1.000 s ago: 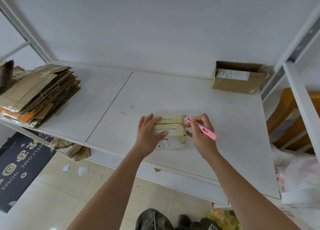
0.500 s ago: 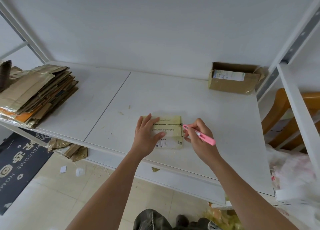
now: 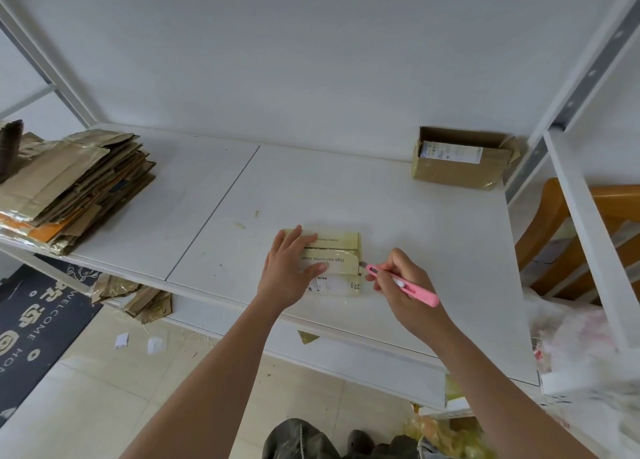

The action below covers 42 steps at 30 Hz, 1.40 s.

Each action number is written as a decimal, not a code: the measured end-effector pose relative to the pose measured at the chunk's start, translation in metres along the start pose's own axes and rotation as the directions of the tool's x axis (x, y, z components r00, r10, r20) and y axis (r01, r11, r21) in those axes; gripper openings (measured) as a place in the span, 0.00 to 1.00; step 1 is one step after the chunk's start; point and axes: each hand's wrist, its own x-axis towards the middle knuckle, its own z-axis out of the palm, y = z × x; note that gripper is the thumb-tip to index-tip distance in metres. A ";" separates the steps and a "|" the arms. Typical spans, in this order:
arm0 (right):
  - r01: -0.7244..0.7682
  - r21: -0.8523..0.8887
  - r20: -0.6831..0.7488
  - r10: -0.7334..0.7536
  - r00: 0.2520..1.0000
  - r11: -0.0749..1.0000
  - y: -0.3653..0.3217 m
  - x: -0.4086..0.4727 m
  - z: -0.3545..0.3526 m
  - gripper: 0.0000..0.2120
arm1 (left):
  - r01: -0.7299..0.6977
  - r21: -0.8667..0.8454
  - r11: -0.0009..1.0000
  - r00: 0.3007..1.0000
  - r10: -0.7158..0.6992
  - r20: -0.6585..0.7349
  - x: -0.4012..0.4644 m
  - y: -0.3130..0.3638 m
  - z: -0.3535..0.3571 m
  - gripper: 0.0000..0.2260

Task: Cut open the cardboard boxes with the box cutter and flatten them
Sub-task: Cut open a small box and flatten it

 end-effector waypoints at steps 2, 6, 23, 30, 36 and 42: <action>-0.011 0.070 -0.027 0.013 1.000 0.998 0.001 -0.001 -0.002 0.09 | 0.035 0.074 0.997 0.999 -0.036 0.008 0.003 0.004 -0.005 0.27; 0.011 0.230 -0.154 0.025 0.988 0.973 0.003 -0.005 0.001 0.05 | 0.070 0.114 0.991 0.997 -0.075 0.037 0.015 0.009 -0.019 0.27; 0.017 0.321 -0.347 0.101 0.933 0.947 0.000 0.006 0.045 0.03 | 0.399 -0.166 0.902 0.916 -0.401 0.024 0.006 0.052 -0.009 0.24; -0.025 0.441 -0.295 0.172 0.940 0.897 -0.007 0.022 0.037 0.03 | 0.303 0.124 0.945 0.950 -0.288 -0.119 0.027 0.034 -0.022 0.33; -0.026 0.225 -0.436 0.125 0.891 0.974 -0.004 0.019 0.034 0.02 | 0.243 -0.021 0.970 0.970 -0.243 0.031 0.039 0.024 -0.014 0.38; -0.027 0.366 -0.370 0.172 0.913 0.930 0.001 0.025 0.033 0.04 | 0.405 0.029 0.914 0.889 -0.387 -0.244 0.020 0.028 0.003 0.36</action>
